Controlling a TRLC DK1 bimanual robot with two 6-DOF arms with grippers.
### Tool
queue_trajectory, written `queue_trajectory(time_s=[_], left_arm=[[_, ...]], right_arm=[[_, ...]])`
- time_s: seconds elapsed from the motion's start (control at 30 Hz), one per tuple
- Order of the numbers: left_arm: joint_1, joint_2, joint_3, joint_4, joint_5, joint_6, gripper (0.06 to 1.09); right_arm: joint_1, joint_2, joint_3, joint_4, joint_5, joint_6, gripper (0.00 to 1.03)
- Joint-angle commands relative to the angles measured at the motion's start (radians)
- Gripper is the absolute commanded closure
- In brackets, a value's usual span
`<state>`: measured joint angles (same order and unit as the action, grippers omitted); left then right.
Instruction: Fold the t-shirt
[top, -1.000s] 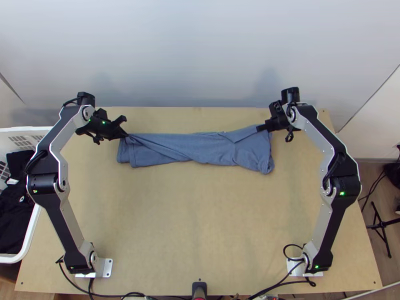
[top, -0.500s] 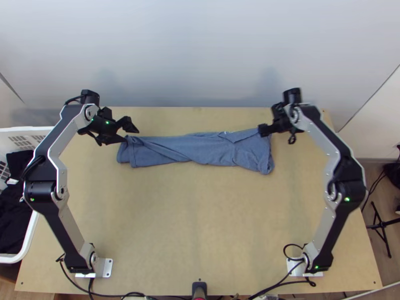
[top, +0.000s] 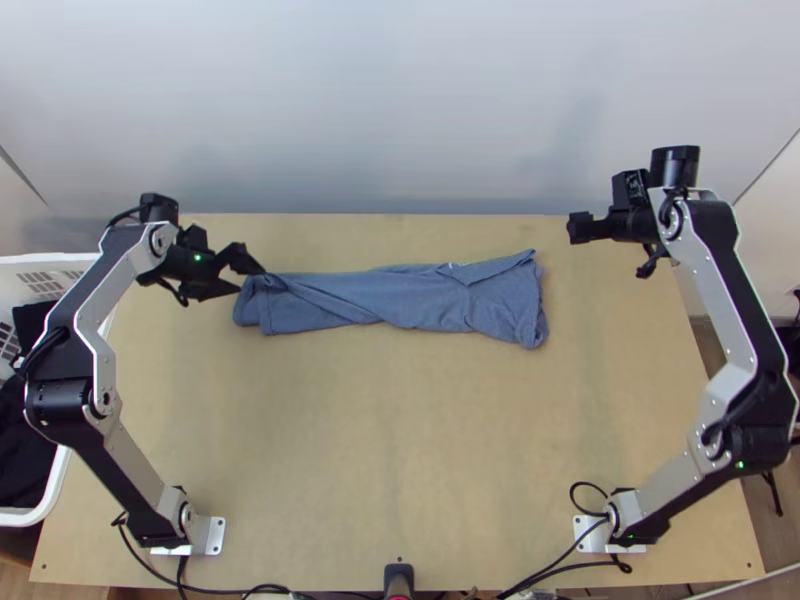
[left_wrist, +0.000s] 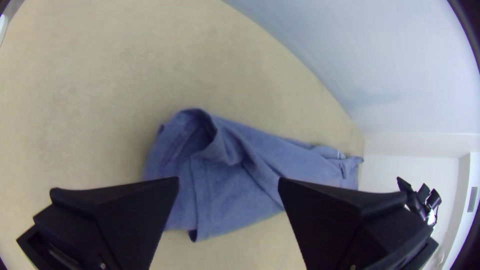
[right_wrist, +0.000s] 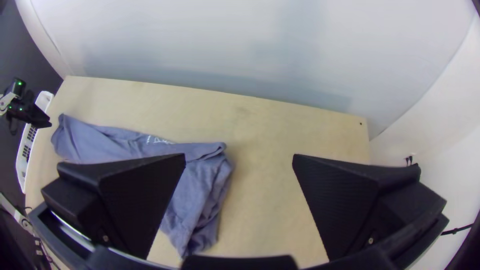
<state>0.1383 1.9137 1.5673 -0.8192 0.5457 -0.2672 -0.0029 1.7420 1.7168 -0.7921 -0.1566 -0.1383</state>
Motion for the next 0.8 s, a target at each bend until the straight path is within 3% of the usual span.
queue_trajectory(time_s=[0.0, 0.47, 0.77], left_arm=[[0.040, 0.016, -0.089, 0.075, 0.017, 0.036, 0.12], [0.080, 0.150, -0.064, 0.147, 0.074, 0.066, 0.12], [-0.029, 0.197, -0.018, 0.141, 0.091, 0.017, 0.17]], right_arm=[[0.063, -0.116, -0.046, -0.044, -0.008, 0.014, 0.03], [0.179, -0.148, -0.002, -0.145, -0.006, 0.091, 0.03], [0.182, -0.174, -0.028, -0.165, -0.006, 0.112, 0.03]])
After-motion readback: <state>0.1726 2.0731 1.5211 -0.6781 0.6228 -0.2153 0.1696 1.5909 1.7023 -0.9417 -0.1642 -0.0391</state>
